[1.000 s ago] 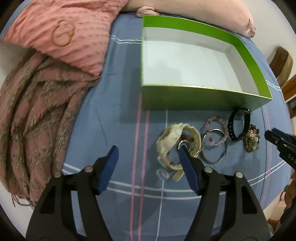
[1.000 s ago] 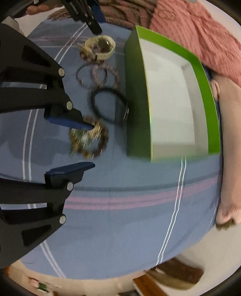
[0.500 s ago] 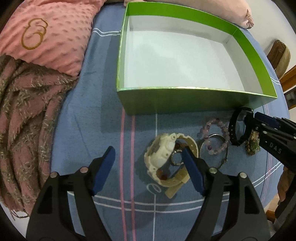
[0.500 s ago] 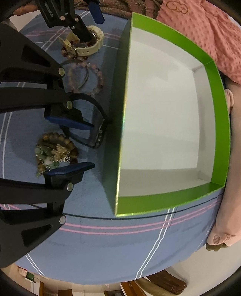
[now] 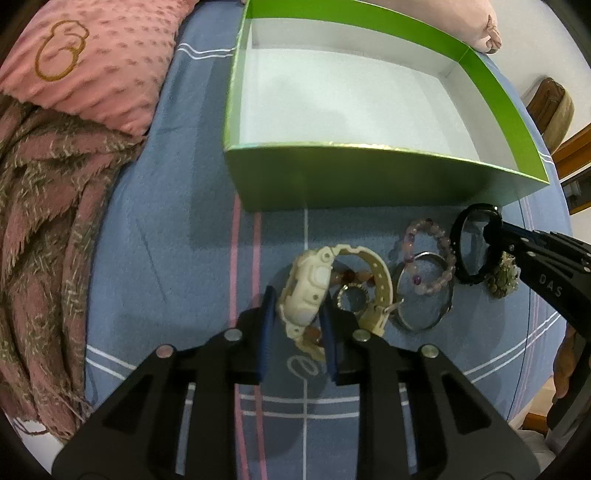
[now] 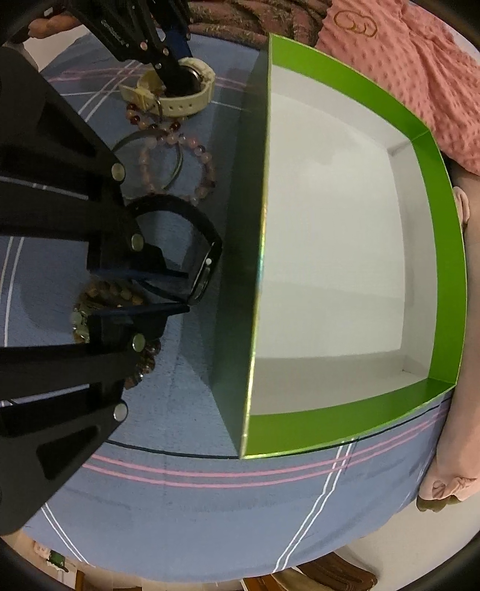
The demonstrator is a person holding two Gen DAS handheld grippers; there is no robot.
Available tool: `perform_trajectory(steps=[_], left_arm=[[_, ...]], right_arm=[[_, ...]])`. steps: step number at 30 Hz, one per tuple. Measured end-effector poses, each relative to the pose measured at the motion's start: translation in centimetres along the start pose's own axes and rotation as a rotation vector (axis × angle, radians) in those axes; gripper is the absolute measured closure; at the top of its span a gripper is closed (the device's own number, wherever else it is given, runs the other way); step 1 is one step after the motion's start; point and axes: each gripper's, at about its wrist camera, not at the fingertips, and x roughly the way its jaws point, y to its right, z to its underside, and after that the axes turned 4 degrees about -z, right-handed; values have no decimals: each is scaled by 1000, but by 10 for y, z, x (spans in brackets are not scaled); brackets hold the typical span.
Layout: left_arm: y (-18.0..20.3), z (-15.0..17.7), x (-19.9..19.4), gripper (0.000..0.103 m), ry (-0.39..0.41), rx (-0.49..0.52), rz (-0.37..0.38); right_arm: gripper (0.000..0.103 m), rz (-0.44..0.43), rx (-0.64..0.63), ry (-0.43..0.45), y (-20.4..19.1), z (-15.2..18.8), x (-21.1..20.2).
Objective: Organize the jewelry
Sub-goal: 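Grasp the cream watch with the left tool while the right tool grasps the black watch, then carry the cream watch in the left tool while the right tool carries the black watch into the green box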
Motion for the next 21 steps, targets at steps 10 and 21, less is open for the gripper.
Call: perform_trajectory(steps=[10, 21], left_arm=[[-25, 18, -23, 80, 43, -56, 10], [-27, 24, -72, 80, 102, -47, 35]], right_arm=[[92, -49, 9, 33, -7, 8, -21], [92, -100, -21, 105, -18, 15, -62]])
